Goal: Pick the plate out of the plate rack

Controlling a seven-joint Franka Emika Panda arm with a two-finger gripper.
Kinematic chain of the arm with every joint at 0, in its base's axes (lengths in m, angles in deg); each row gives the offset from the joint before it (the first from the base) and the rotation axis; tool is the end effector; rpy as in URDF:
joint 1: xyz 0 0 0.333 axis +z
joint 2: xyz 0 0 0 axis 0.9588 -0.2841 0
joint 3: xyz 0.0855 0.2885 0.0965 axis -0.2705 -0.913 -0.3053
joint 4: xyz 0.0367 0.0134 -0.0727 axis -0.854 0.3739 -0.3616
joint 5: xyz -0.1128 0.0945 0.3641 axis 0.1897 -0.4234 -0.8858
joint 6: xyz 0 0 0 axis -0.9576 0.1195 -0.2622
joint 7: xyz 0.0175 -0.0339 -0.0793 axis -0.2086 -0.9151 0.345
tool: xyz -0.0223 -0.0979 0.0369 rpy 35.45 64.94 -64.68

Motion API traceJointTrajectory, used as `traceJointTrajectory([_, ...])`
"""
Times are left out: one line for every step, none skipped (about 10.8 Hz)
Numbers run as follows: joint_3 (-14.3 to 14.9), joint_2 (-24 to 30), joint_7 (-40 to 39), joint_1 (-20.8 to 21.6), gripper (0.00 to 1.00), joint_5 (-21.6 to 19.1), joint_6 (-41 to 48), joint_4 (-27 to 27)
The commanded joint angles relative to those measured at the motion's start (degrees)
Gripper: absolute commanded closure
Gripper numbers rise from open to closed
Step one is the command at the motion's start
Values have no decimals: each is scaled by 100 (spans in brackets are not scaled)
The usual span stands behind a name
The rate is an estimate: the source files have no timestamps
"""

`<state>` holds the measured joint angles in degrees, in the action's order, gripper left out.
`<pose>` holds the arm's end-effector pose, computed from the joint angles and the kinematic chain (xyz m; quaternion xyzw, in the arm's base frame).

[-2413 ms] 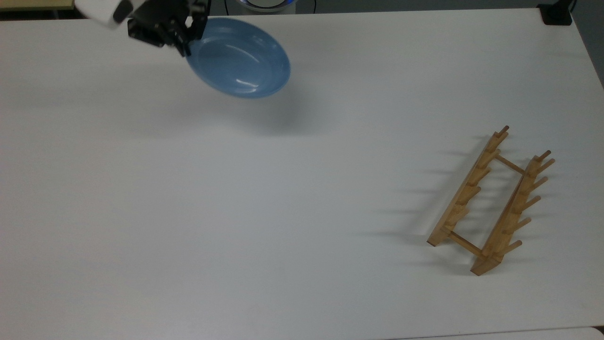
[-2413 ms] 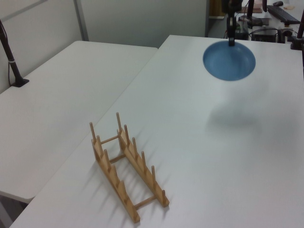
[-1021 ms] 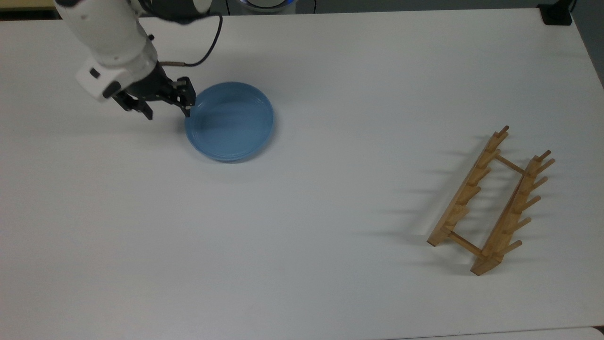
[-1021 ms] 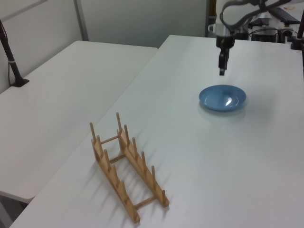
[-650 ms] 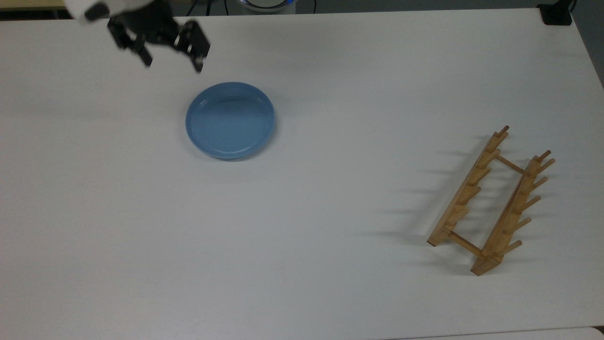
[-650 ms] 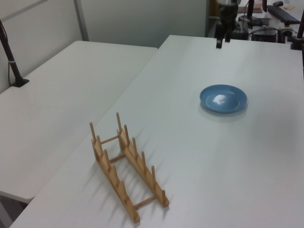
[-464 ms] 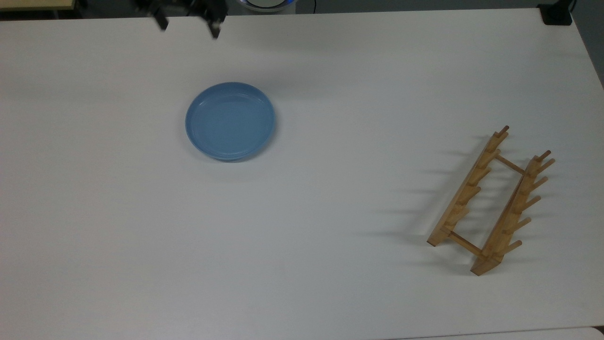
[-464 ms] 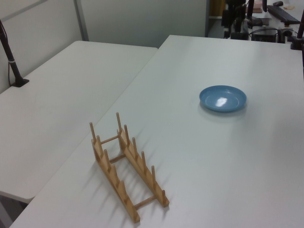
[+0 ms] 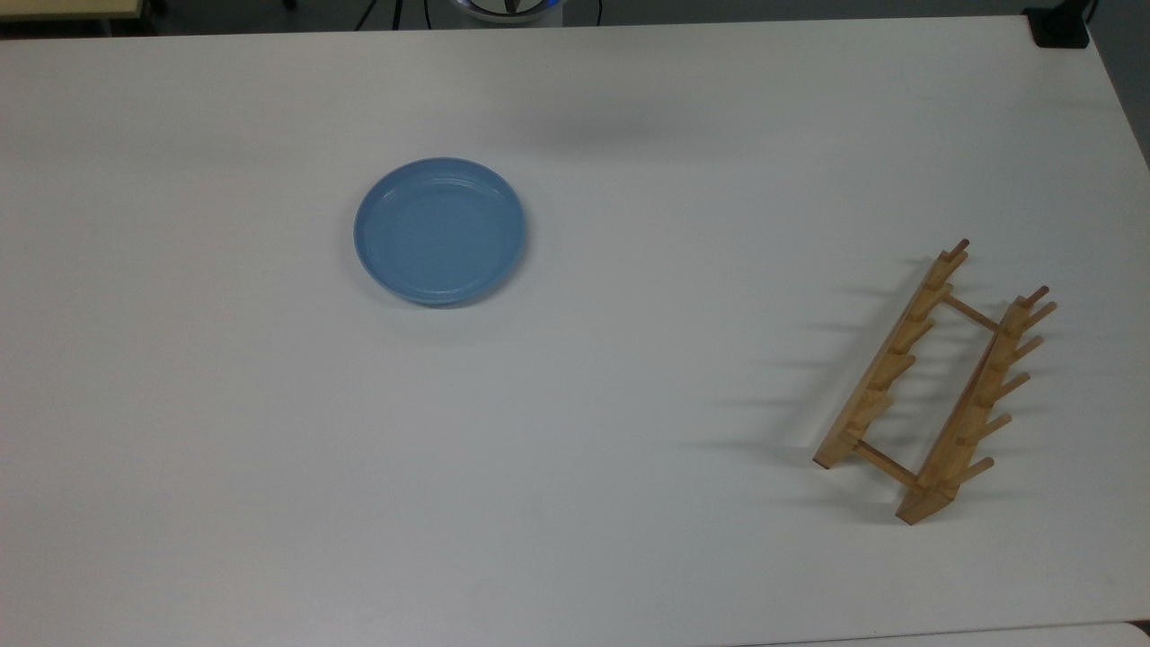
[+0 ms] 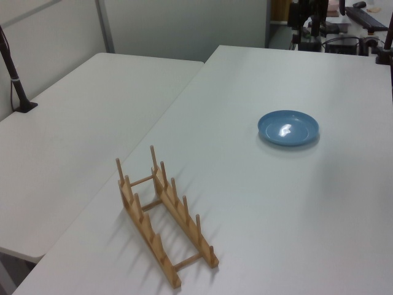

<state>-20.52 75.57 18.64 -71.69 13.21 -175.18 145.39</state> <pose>0.5316 0.0064 0.6309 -0.9878 0.1519 0.0198 0.0295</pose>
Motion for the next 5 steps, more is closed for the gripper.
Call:
traceJointTrajectory([75,-36,-1833,-5,0,227,-580,-4])
traceJointTrajectory([110,-53,-1908,-14,0,227,-748,-4])
traceJointTrajectory([111,-45,-1883,-23,0,201,-810,-4])
traceJointTrajectory([111,-54,-1891,-14,0,236,-837,-4])
traceJointTrajectory([111,-62,-1891,-14,0,236,-898,-4])
